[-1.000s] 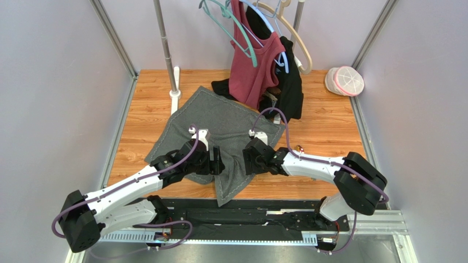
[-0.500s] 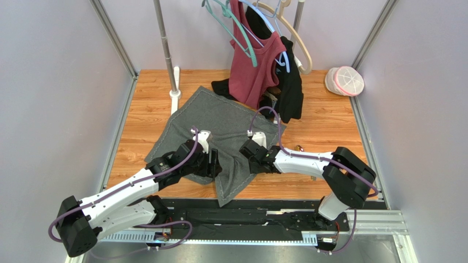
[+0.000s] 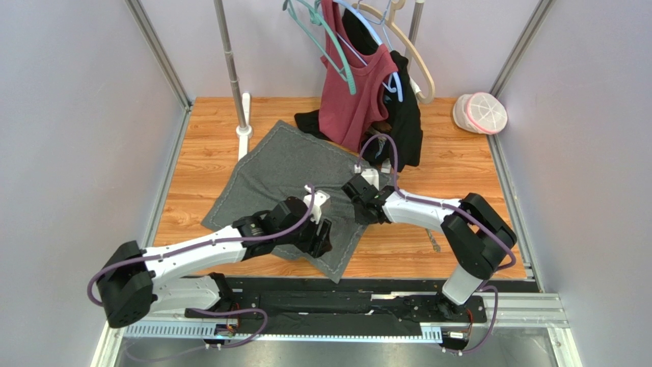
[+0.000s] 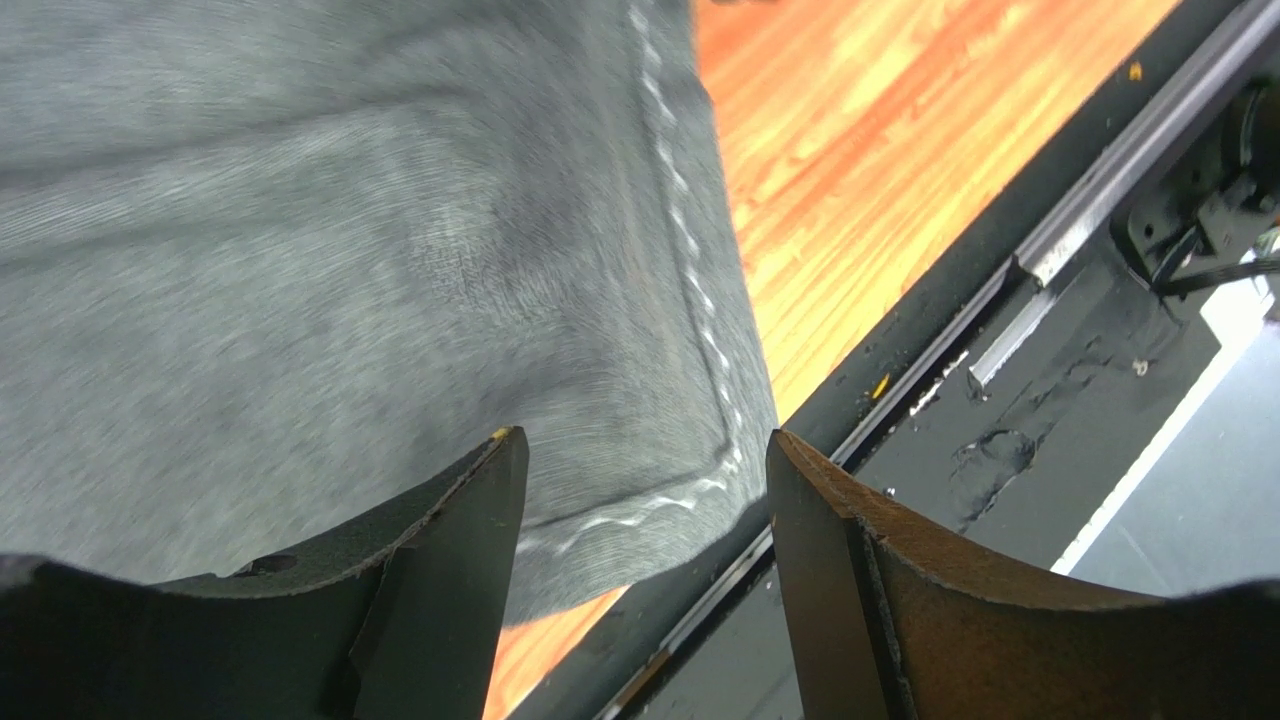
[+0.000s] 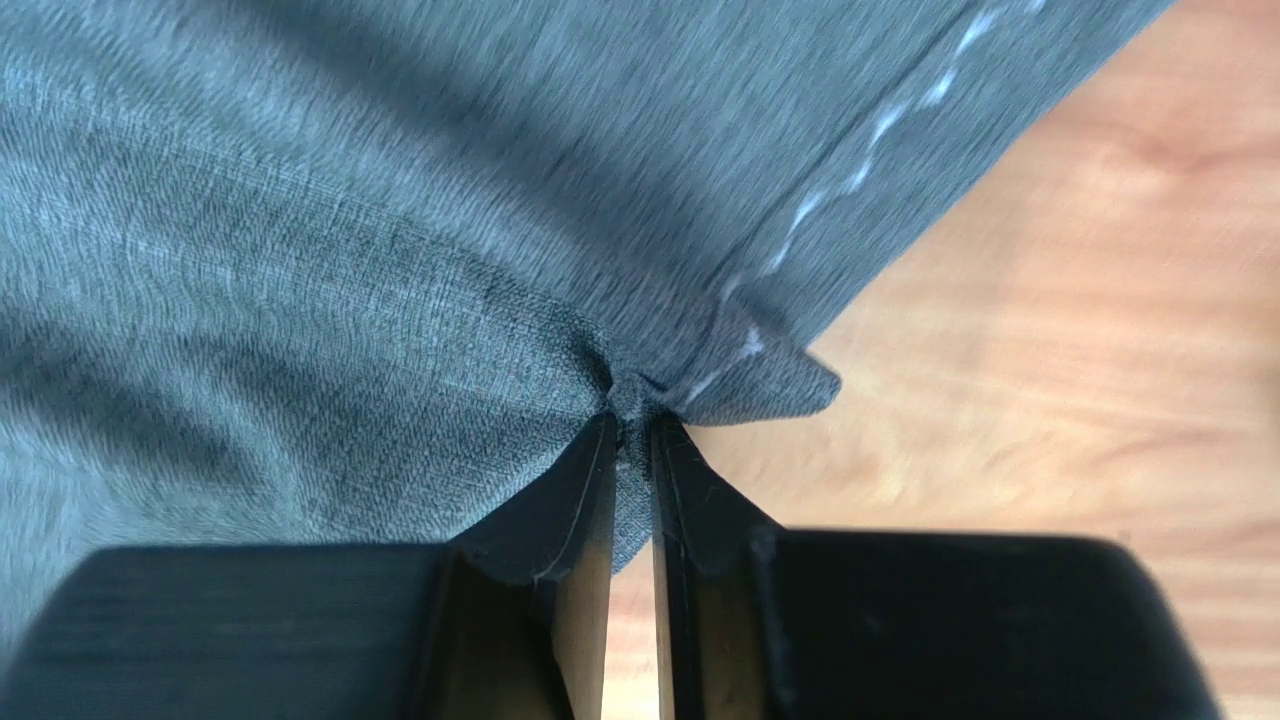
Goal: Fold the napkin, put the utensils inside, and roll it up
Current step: Fold the napkin
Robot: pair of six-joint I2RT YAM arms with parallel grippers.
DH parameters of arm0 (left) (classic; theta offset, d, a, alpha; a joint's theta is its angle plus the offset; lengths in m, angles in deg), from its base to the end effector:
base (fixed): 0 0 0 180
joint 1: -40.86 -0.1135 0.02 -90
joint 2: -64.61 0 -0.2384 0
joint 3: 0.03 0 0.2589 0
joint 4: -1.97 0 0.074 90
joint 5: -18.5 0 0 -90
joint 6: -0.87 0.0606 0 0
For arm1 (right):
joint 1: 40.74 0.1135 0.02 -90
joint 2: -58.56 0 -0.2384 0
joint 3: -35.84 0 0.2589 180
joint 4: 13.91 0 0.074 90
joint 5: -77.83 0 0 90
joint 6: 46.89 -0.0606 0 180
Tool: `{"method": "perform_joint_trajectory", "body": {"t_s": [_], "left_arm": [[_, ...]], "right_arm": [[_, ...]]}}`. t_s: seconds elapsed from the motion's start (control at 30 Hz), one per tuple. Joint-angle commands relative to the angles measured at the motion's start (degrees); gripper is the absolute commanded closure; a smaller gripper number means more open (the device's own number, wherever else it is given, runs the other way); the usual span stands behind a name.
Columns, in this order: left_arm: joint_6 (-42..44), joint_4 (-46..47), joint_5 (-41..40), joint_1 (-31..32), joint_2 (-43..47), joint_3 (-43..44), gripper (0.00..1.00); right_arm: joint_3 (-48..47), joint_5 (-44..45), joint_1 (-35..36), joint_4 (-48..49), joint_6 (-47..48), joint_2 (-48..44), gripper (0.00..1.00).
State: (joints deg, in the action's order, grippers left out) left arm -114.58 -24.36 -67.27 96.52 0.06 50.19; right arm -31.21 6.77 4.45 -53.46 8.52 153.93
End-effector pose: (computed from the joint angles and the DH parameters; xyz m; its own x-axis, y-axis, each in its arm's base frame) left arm 0.1488 -0.2258 0.1771 -0.6993 0.2639 -0.6643 0.6141 0.6974 -0.3694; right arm 0.2393 0.2129 0.1064 -0.8695 -0.1133 -0.4808 -0.1109 0.9933 -0.0337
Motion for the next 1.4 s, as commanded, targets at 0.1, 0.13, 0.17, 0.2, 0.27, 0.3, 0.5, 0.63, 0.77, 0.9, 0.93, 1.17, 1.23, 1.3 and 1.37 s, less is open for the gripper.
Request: {"method": "perform_joint_trajectory", "body": {"t_s": [0.1, 0.13, 0.17, 0.2, 0.27, 0.3, 0.5, 0.63, 0.77, 0.9, 0.93, 1.17, 1.23, 1.3, 1.37], "left_arm": [[4.2, 12.6, 4.3, 4.3, -8.5, 3.5, 0.32], [4.4, 12.6, 4.8, 4.5, -10.7, 4.0, 0.32], [4.4, 12.7, 5.0, 5.0, -11.8, 4.8, 0.32], [5.1, 12.6, 5.2, 5.3, -12.9, 5.5, 0.34], [6.0, 12.5, 5.3, 5.9, -15.6, 6.9, 0.36], [6.9, 12.6, 5.3, 6.6, -16.3, 7.0, 0.36], [8.2, 16.6, 7.3, 9.7, -20.7, 7.5, 0.39], [8.0, 13.3, 6.4, 11.6, -25.3, 10.4, 0.47], [6.0, 11.7, 3.7, 13.0, -26.1, 10.0, 0.48], [3.4, 8.7, -2.9, 13.9, -25.9, 10.1, 0.49], [3.2, 8.6, -3.8, 14.3, -24.7, 9.6, 0.49], [3.7, 9.6, -4.6, 16.8, -24.0, 8.8, 0.48], [2.4, 9.9, -3.7, 17.5, -24.9, 9.0, 0.50], [1.5, 7.1, -6.8, 18.1, -25.4, 9.8, 0.53], [1.4, 6.4, -7.2, 18.1, -25.4, 9.8, 0.52]], "right_arm": [[-5.7, -3.6, -3.3, 1.3, 4.9, 4.6, 0.84], [-6.5, -3.7, -3.4, 1.3, 5.0, 5.3, 0.84], [-7.8, -3.9, -3.4, 1.0, 5.0, 6.4, 0.84], [-8.3, -4.3, -4.0, 1.1, 5.1, 6.8, 0.84], [-9.2, -5.3, -4.3, 1.0, 5.0, 7.1, 0.83], [-9.4, -5.7, -4.4, 1.2, 5.1, 7.0, 0.80], [-8.2, -10.1, -5.1, 1.4, 5.3, 1.3, 0.50], [-5.3, -12.6, -6.6, 0.4, 4.5, -5.3, 0.38], [-2.1, -13.0, -8.8, -1.3, 4.3, -12.9, 0.34], [0.4, -13.3, -10.9, -3.0, 4.0, -19.2, 0.33], [0.9, -13.3, -11.4, -3.7, 4.0, -20.5, 0.33], [3.3, -13.7, -15.4, -5.0, 4.2, -26.8, 0.31], [3.1, -13.8, -15.8, -5.2, 4.6, -27.2, 0.30], [2.8, -14.0, -16.4, -5.5, 4.7, -27.3, 0.30], [2.6, -14.2, -16.5, -5.7, 4.8, -27.9, 0.30]]}}
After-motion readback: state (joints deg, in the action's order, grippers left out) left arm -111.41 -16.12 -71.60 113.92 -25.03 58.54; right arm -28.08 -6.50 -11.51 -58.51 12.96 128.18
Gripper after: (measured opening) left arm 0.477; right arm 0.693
